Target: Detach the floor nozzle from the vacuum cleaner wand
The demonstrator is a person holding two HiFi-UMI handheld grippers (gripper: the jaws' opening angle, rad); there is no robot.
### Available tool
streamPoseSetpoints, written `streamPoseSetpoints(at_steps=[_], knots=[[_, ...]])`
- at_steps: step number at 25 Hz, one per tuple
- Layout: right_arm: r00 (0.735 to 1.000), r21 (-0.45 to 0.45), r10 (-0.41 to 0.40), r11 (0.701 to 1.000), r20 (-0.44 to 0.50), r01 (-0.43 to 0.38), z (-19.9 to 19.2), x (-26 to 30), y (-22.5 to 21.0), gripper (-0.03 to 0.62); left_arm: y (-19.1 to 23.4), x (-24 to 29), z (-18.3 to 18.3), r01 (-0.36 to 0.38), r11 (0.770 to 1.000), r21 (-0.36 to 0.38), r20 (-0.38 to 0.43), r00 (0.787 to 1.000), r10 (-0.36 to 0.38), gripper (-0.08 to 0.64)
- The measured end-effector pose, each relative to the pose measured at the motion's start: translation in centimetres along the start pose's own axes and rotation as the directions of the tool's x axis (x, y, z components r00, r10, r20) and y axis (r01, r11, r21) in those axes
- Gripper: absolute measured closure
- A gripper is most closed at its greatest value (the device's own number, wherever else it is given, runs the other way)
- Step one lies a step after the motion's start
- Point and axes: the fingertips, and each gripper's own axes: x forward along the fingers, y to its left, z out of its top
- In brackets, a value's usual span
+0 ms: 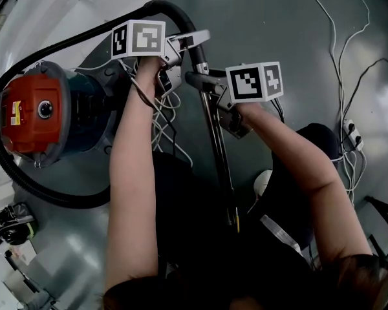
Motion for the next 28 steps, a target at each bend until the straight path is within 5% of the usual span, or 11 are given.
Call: streamPoseSetpoints(at_steps=[4, 12, 14, 17, 20, 23, 28], knots=[[0.994, 0.031, 0.105, 0.994, -0.010, -0.105, -0.1, -0.5, 1.1, 0.434, -1.0, -0.4, 0.3, 0.116, 0.993, 0.014, 0.023, 0.993, -0.116, 0.348], [0.994, -0.031, -0.109, 0.994, 0.002, 0.109, -0.3, -0.4, -1.1, 0.436, 0.9, 0.8, -0.4, -0.140, 0.989, -0.044, -0.045, 0.989, 0.138, 0.359], [0.990, -0.052, -0.140, 0.989, -0.018, 0.139, -0.8, -0.4, -1.5, 0.436, 1.0, 1.1, -1.0, -0.155, 0.987, -0.042, -0.072, 0.986, 0.152, 0.359], [0.998, -0.034, -0.038, 0.999, -0.040, 0.037, -1.2, -0.6, -0.4, 0.434, -0.2, 0.7, -0.9, -0.025, 1.000, -0.018, -0.060, 0.998, 0.024, 0.356], [0.991, 0.012, 0.108, 0.994, -0.075, -0.107, -2.0, -1.2, 1.4, 0.437, -0.5, -0.8, 0.9, 0.094, 0.993, -0.070, 0.049, 0.995, -0.091, 0.361], [0.991, 0.005, 0.069, 0.998, -0.116, -0.069, -3.7, -1.5, 0.8, 0.436, 2.8, -3.8, 3.4, 0.025, 0.992, -0.122, 0.162, 0.987, -0.005, 0.391], [0.988, -0.001, 0.010, 1.000, -0.157, -0.010, -4.4, -1.2, -1.0, 0.436, 3.8, -4.6, 3.2, -0.063, 0.995, -0.072, 0.124, 0.990, 0.072, 0.387]])
